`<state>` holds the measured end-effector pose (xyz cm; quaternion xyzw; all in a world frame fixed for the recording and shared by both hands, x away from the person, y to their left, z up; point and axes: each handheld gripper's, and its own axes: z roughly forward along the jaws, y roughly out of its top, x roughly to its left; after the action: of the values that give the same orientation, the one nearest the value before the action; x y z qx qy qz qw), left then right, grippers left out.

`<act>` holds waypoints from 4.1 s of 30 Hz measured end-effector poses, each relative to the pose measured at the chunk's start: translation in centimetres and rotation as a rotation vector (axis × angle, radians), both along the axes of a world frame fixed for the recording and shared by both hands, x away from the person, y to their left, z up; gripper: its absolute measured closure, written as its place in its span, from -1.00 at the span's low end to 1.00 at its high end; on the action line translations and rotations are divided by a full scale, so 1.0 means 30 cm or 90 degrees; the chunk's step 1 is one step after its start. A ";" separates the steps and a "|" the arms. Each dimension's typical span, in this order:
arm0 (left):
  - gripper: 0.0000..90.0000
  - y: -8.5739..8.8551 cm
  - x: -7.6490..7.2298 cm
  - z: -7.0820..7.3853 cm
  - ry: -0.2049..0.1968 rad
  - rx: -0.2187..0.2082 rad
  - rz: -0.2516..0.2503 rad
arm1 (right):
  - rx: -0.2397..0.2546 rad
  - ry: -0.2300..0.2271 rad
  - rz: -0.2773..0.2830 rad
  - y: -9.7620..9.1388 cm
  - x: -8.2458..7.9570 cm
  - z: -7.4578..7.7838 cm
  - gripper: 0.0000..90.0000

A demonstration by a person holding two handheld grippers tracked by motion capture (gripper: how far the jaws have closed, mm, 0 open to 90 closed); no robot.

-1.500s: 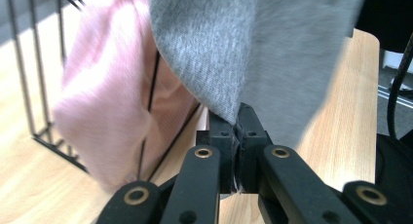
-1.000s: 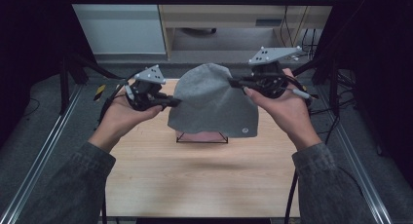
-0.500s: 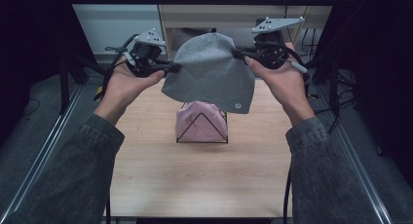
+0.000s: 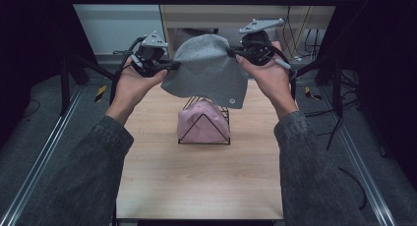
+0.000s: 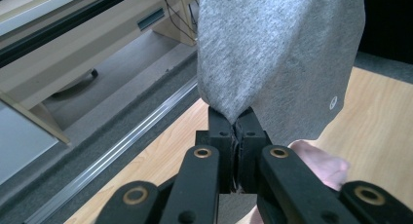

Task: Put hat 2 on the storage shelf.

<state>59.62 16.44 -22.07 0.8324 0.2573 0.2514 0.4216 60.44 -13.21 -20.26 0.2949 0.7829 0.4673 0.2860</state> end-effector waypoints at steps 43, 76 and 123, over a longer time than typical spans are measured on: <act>0.95 -0.026 0.052 -0.292 0.072 -0.008 0.022 | -0.001 0.073 -0.013 0.018 0.070 -0.263 0.91; 0.96 0.002 0.058 -0.346 0.088 0.000 0.035 | -0.007 0.095 -0.003 0.039 0.076 -0.326 0.91; 0.96 0.043 0.036 -0.511 0.139 0.027 0.053 | -0.058 0.149 0.033 0.110 0.040 -0.469 0.89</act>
<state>60.71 17.73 -37.40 0.8521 0.3310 0.1817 0.3625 61.64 -9.92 -34.34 0.3139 0.8387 0.4009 0.1934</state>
